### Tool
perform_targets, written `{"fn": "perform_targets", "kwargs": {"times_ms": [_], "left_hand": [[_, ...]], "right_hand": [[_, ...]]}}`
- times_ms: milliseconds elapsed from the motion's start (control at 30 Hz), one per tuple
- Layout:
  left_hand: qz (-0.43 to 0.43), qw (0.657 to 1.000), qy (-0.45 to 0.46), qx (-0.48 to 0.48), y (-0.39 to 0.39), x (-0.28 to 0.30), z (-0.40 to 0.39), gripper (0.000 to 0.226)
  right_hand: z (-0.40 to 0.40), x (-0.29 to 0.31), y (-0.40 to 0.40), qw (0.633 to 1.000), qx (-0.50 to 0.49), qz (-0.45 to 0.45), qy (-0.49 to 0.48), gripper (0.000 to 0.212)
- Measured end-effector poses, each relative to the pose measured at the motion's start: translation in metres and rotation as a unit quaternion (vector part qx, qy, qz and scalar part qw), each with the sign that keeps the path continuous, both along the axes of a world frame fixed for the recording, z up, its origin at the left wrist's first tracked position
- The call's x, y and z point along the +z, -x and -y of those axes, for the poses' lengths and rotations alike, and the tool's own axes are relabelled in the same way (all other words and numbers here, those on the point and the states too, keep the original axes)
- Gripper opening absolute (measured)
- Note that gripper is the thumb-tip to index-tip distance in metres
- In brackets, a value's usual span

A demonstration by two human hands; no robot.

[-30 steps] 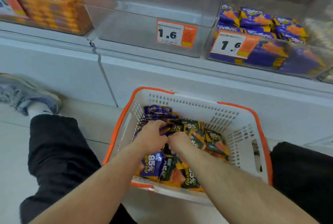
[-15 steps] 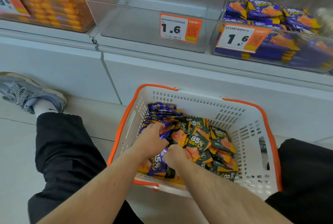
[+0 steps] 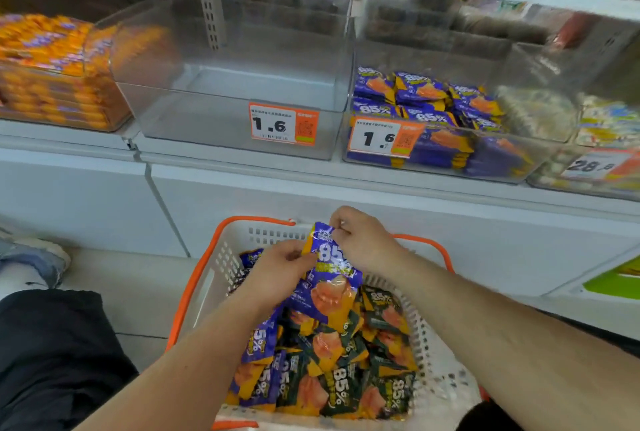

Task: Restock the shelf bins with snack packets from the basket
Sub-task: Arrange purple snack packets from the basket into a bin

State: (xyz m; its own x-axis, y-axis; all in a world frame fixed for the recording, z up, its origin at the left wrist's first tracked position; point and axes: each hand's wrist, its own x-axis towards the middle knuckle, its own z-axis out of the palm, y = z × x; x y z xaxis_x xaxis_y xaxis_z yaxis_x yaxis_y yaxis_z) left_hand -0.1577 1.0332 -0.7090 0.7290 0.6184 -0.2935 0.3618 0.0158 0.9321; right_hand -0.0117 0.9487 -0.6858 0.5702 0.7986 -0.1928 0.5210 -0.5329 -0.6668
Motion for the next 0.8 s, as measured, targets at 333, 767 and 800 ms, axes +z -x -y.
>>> {"fn": "perform_targets", "kwargs": {"times_ms": [333, 767, 800], "left_hand": [[0.201, 0.975, 0.025, 0.093, -0.076, 0.109, 0.015, 0.029], [0.041, 0.765, -0.643, -0.002, -0.19, 0.15, -0.024, 0.045], [0.022, 0.756, -0.654, -0.02, -0.2, 0.151, -0.026, 0.044]], "right_hand": [[0.031, 0.081, -0.002, 0.963, -0.048, 0.206, -0.166, 0.057], [0.024, 0.16, -0.145, 0.918, -0.185, 0.319, -0.146, 0.044], [0.021, 0.161, -0.164, 0.919, -0.193, 0.32, -0.122, 0.046]]}}
